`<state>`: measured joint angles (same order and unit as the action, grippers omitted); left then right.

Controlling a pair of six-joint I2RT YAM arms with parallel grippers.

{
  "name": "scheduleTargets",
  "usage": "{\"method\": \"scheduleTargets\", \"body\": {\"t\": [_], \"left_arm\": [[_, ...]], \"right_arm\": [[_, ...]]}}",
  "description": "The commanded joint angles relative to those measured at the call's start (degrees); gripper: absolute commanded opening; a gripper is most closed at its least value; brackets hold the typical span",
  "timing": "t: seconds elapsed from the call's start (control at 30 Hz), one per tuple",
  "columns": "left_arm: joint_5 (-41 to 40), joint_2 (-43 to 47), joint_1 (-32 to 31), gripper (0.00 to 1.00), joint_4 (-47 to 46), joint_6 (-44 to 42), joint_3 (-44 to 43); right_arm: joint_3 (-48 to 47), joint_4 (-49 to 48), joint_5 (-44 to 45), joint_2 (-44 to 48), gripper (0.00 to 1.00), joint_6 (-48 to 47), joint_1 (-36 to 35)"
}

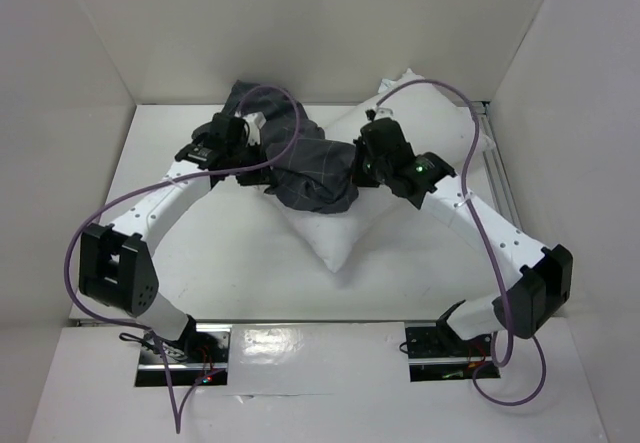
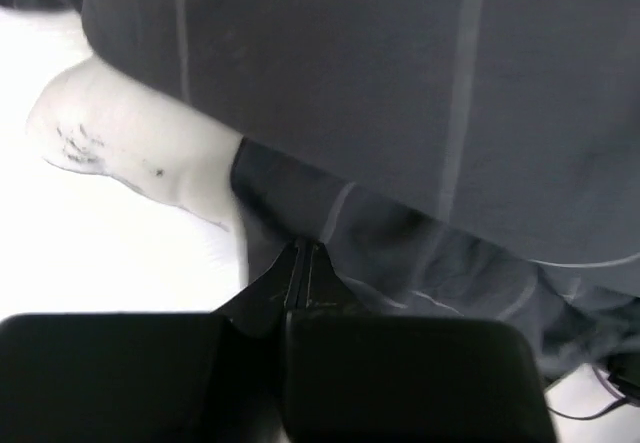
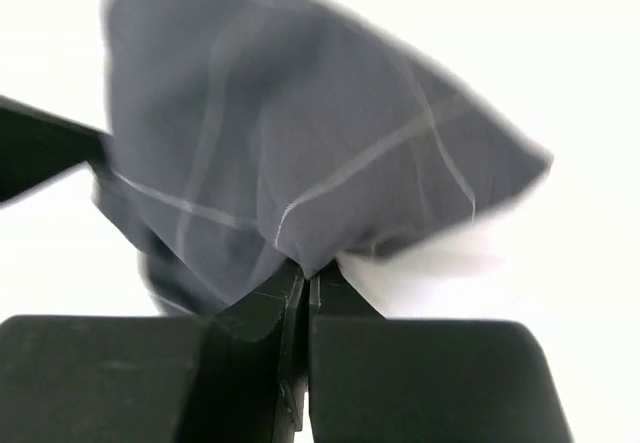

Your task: Put the pillow into the pillowcase

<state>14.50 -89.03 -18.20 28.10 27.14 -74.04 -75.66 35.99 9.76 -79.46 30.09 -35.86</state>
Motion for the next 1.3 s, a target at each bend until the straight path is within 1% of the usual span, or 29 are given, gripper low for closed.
{"method": "scheduleTargets", "body": {"t": [0.0, 0.03, 0.13, 0.17, 0.27, 0.3, 0.4, 0.43, 0.5, 0.57, 0.6, 0.63, 0.67, 0.73, 0.77, 0.8, 0.83, 0.87, 0.9, 0.93, 0.97, 1.0, 1.03, 1.07, 1.1, 1.17, 1.2, 1.23, 1.27], "left_arm": [[0.79, 2.89, -0.09, 0.00, -0.15, -0.50, -7.32], [0.79, 3.42, -0.09, 0.00, 0.72, -1.03, -8.65], [-0.61, 7.01, -0.09, 0.00, 1.43, -1.03, -13.91], [-1.31, 8.16, -0.09, 0.00, 1.43, -0.42, -15.16], [-1.32, 12.65, -0.09, 0.00, 1.43, -0.42, -19.64], [-0.80, 13.61, -0.09, 0.00, 0.74, -0.42, -20.43], [1.05, 15.55, -0.09, 0.00, 0.73, -0.42, -23.16], [1.05, 15.56, -0.09, 0.00, 2.56, -0.42, -23.17], [1.05, 14.95, -0.09, 0.00, 3.37, -0.42, -23.17], [-2.18, 14.07, -0.09, 0.00, 3.89, -0.42, -20.90], [-3.24, 13.19, -0.09, 0.00, 4.77, -0.94, -20.88], [-4.47, 10.14, -0.09, 0.03, 5.47, -0.94, -20.88], [-6.14, 8.19, -0.09, 0.08, 6.35, -0.94, -20.88], [-9.48, 3.63, 0.78, 0.20, 9.16, -1.65, -22.90], [-10.71, -1.35, 1.40, 0.44, 10.21, -1.13, -23.69], [-11.33, -3.84, 3.41, 0.59, 11.01, -0.60, -25.00], [-11.34, -6.22, 4.56, 0.71, 11.54, 0.10, -25.01], [-11.34, -8.33, 5.62, 0.75, 11.54, 0.63, -25.62], [-11.34, -11.92, 6.58, 0.83, 11.54, 1.16, -25.63], [-10.82, -13.52, 8.51, 0.85, 11.54, 1.86, -25.63], [-10.03, -14.93, 9.48, 0.88, 11.54, 2.65, -26.41], [-9.32, -17.20, 11.15, 0.91, 11.54, 2.66, -26.42], [-8.62, -18.10, 11.77, 0.93, 11.54, 2.66, -27.11], [-7.66, -18.80, 12.30, 0.93, 12.50, 2.66, -27.12], [-6.78, -18.81, 12.92, 0.94, 12.51, 2.14, -27.12], [-5.10, -16.80, 12.92, 0.94, 12.51, 1.60, -25.55], [-2.92, -15.13, 11.18, 0.92, 10.59, 1.08, -23.28], [-1.33, -13.20, 9.86, 0.92, 9.10, 0.29, -21.95], [0.77, -9.09, 8.28, 0.92, 7.51, -0.32, -20.89]], "right_arm": [[-10.36, -4.35, 4.30, -1.30, 0.00, -3.61, -0.09], [-15.43, -4.35, 4.30, -2.88, 0.00, -4.59, -0.09], [-23.89, -3.82, 6.23, -5.69, 0.00, -8.01, -0.09], [-28.88, -3.82, 6.24, -6.23, 0.00, -8.72, -0.09], [-35.93, -3.82, 6.24, -6.85, 0.00, -10.31, -0.09], [-36.92, -4.34, 6.24, -6.85, 0.00, -10.31, -0.09], [-37.46, -5.66, 6.24, -5.53, 0.00, -10.31, -0.09], [-36.67, -5.67, 6.24, -4.57, 0.00, -10.31, -0.09], [-35.19, -4.27, 7.11, -3.07, 0.00, -10.31, -0.09], [-33.16, -3.64, 11.93, -1.41, 0.00, -10.31, -0.09], [-30.37, -3.12, 14.21, 0.52, 0.00, -10.83, -0.09], [-28.86, -3.12, 18.59, 1.41, 0.00, -10.84, -0.09], [-27.63, -3.12, 20.11, 2.11, 0.00, -11.62, -0.09], [-24.99, -2.59, 23.01, 2.73, 0.00, -12.33, 2.80], [-24.28, -2.59, 23.02, 2.73, 0.00, -12.33, 4.29], [-23.58, -2.59, 22.24, 1.69, 0.00, -12.85, 8.83], [-22.87, -3.46, 19.71, -0.15, 0.00, -12.86, 12.09], [-22.08, -4.25, 12.55, -1.39, 0.00, -12.86, 15.61], [-22.08, -5.04, 7.61, -2.88, 0.00, -12.86, 22.95], [-23.21, -5.05, 3.12, -6.81, 0.10, -12.25, 25.89], [-25.31, -3.66, -3.19, -9.37, 0.37, -12.24, 28.10], [-31.25, 1.14, -4.73, -14.36, 0.64, -12.24, 29.86], [-33.39, 3.28, -4.75, -16.06, 0.95, -12.24, 29.88], [-34.46, 4.26, -3.62, -16.77, 1.00, -13.03, 29.36], [-34.47, 4.27, -2.82, -16.08, 1.00, -13.04, 28.13], [-30.27, 3.40, -1.94, -13.63, 1.00, -13.04, 27.60], [-28.34, 2.87, -1.94, -10.74, 1.00, -13.04, 27.59], [-24.40, 2.16, -1.94, -9.50, 1.00, -13.04, 27.59], [-22.80, 2.16, -1.41, -8.35, 1.00, -12.17, 27.59]]}}
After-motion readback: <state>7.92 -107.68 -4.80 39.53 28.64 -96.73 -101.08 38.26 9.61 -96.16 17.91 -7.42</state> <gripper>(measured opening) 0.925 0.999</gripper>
